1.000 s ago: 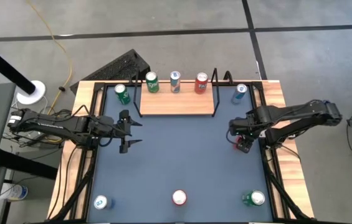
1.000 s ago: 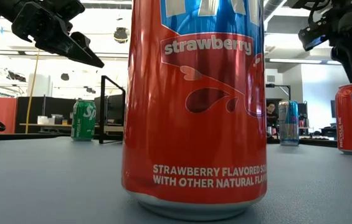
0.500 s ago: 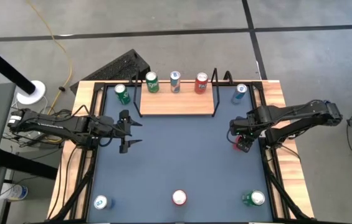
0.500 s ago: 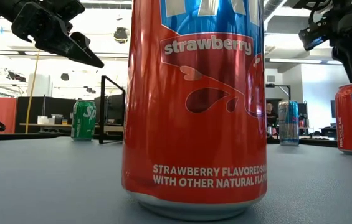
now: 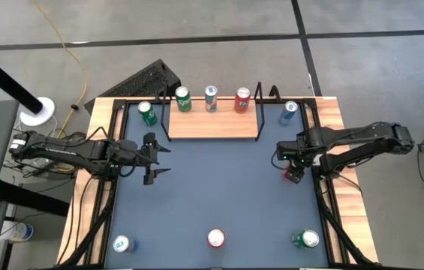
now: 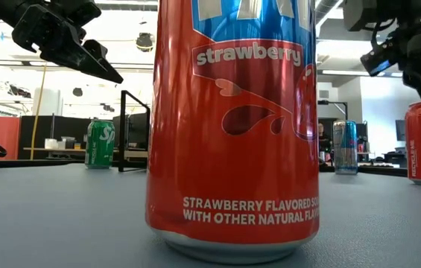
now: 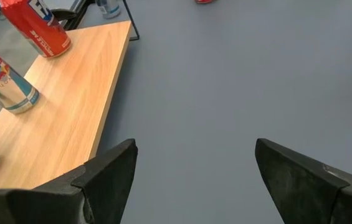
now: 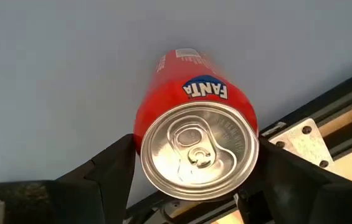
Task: Place canned beverage on shelf
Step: Put the top orange soda can on the shelf aligned with the other orange soda can
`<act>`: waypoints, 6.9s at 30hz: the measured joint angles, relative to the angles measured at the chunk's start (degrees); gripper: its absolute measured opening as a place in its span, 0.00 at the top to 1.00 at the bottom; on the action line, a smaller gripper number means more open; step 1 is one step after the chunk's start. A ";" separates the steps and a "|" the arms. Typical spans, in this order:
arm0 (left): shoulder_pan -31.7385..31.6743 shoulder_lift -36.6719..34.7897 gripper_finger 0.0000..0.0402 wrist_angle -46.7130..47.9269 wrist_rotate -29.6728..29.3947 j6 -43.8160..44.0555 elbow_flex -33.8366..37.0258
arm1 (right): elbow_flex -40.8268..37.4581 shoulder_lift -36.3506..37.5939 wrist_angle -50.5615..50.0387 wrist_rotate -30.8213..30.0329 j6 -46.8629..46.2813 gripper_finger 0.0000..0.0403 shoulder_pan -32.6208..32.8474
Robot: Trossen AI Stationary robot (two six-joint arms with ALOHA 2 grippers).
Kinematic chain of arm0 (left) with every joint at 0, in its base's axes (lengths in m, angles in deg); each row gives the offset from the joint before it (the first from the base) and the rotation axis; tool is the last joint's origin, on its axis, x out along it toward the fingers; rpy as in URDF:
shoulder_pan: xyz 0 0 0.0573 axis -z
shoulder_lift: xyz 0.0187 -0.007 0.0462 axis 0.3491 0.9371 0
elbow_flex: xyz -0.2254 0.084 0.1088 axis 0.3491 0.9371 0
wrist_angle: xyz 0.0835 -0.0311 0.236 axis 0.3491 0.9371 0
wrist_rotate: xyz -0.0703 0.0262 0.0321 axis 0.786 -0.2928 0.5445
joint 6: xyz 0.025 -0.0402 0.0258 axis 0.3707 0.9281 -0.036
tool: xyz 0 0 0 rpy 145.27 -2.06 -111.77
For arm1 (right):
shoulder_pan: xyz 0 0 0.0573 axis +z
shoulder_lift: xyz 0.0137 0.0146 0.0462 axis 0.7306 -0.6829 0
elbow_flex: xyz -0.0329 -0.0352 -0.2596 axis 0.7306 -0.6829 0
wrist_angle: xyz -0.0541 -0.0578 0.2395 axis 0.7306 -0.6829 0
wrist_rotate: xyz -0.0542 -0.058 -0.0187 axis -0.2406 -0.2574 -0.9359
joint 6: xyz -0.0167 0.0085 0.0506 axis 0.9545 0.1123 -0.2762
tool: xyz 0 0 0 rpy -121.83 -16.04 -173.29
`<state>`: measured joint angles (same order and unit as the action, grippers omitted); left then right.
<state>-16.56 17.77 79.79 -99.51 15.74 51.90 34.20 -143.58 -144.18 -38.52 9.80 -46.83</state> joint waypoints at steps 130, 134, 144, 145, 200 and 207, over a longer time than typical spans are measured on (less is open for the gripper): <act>0.01 0.02 0.21 -1.19 0.26 -1.29 -0.02 | 62.59 -49.66 1.27 -2.81 37.43 0.28 -29.51; 0.01 0.02 0.21 -1.36 0.26 -1.27 -0.02 | 62.67 -50.59 2.09 -2.90 38.48 0.28 -29.80; 0.01 0.02 0.21 -1.25 0.26 -1.27 -0.02 | 62.67 -51.50 1.45 -4.38 38.32 0.28 -31.45; 0.00 0.02 0.21 -1.18 0.26 -1.25 -0.02 | 62.67 -51.49 1.36 -4.38 38.25 0.28 -31.58; -0.01 0.02 0.21 -0.17 0.24 -1.14 -0.02 | 62.67 -51.45 3.75 -1.30 36.73 0.28 -35.76; 0.01 0.02 0.21 -0.09 0.24 -1.16 -0.02 | 62.67 -51.45 3.70 -1.28 37.14 0.28 -34.81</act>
<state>-16.55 17.80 79.71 -99.27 14.58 51.88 96.87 -195.03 -140.48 -39.80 46.93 -81.64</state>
